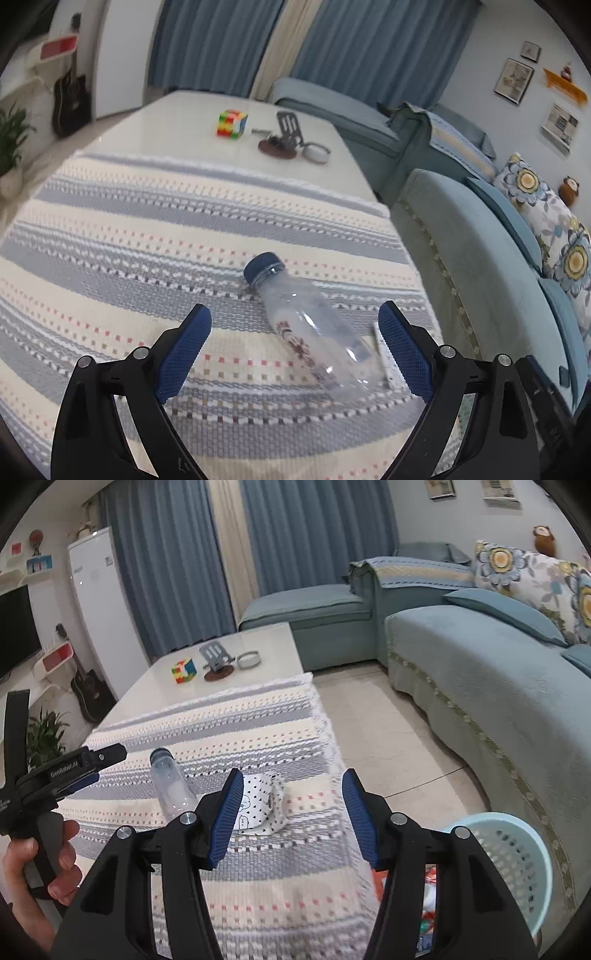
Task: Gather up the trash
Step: 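Grasp the clear water bottle with the left tool while the right tool grasps the dotted paper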
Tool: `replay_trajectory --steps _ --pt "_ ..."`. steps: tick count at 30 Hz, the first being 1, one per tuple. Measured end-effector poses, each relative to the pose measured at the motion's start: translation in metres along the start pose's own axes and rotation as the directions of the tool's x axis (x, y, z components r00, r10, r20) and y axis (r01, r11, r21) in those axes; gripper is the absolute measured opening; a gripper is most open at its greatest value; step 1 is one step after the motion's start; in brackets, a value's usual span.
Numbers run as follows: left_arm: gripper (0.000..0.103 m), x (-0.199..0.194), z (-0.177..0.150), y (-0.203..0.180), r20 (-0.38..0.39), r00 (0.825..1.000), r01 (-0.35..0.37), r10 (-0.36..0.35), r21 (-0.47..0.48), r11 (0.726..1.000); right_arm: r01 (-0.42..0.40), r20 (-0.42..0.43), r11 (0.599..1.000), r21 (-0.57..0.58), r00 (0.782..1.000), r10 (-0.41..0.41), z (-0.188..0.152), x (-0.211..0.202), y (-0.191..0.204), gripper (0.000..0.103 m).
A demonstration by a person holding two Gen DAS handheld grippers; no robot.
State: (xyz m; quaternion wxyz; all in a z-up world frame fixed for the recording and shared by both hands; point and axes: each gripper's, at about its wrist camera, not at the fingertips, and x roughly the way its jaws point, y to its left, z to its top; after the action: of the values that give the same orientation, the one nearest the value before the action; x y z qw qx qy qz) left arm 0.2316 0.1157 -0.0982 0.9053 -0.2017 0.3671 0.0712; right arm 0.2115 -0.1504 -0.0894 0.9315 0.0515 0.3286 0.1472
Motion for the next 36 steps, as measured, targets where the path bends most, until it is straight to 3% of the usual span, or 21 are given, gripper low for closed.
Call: replay_trajectory --steps 7,11,15,17,18,20,25,26,28,31,36 --pt "0.089 0.042 -0.003 -0.007 -0.063 0.998 -0.018 0.017 -0.027 0.999 -0.013 -0.073 0.999 -0.030 0.997 0.011 -0.010 0.059 0.016 0.052" --pt "0.089 0.070 -0.007 -0.017 -0.134 0.989 -0.066 0.062 -0.024 0.998 -0.021 -0.107 1.000 -0.019 0.994 0.019 -0.017 0.084 0.016 0.052" --pt "0.086 0.084 -0.014 -0.029 -0.170 0.979 -0.110 0.114 0.036 0.993 -0.020 -0.143 1.000 0.015 0.990 0.022 -0.026 0.102 0.013 0.052" --pt "0.080 0.084 -0.017 -0.031 -0.167 0.980 -0.095 0.105 0.072 0.993 -0.017 -0.150 1.000 0.002 0.989 0.017 -0.025 0.105 0.015 0.052" --pt "0.069 0.081 -0.018 -0.031 -0.166 0.980 -0.091 0.107 0.097 0.991 -0.024 -0.150 1.000 -0.008 0.988 0.022 -0.024 0.106 0.017 0.052" --pt "0.058 0.074 -0.019 -0.027 -0.177 0.980 -0.068 0.092 0.135 0.988 -0.017 -0.169 1.000 -0.024 0.986 0.012 -0.024 0.112 0.020 0.052" --pt "0.048 0.059 -0.024 -0.007 -0.183 0.983 0.019 0.010 0.154 0.988 0.004 -0.221 0.999 -0.040 0.975 -0.013 -0.026 0.126 0.024 0.051" --pt "0.048 0.058 -0.026 -0.005 -0.178 0.984 0.025 0.003 0.154 0.988 0.014 -0.218 0.999 -0.046 0.976 -0.023 -0.026 0.125 0.025 0.048" --pt "0.047 0.053 -0.031 -0.001 -0.168 0.986 0.037 -0.013 0.138 0.990 0.008 -0.233 0.998 -0.066 0.972 -0.023 -0.028 0.128 0.029 0.031" --pt "0.047 0.047 -0.037 0.002 -0.143 0.990 0.037 -0.020 0.120 0.992 0.017 -0.252 0.995 -0.095 0.967 -0.041 -0.031 0.132 0.034 0.016" --pt "0.046 0.028 -0.040 0.008 -0.099 0.994 0.048 -0.040 0.076 0.996 0.015 -0.190 0.993 -0.113 0.981 -0.037 -0.032 0.118 0.038 0.004"
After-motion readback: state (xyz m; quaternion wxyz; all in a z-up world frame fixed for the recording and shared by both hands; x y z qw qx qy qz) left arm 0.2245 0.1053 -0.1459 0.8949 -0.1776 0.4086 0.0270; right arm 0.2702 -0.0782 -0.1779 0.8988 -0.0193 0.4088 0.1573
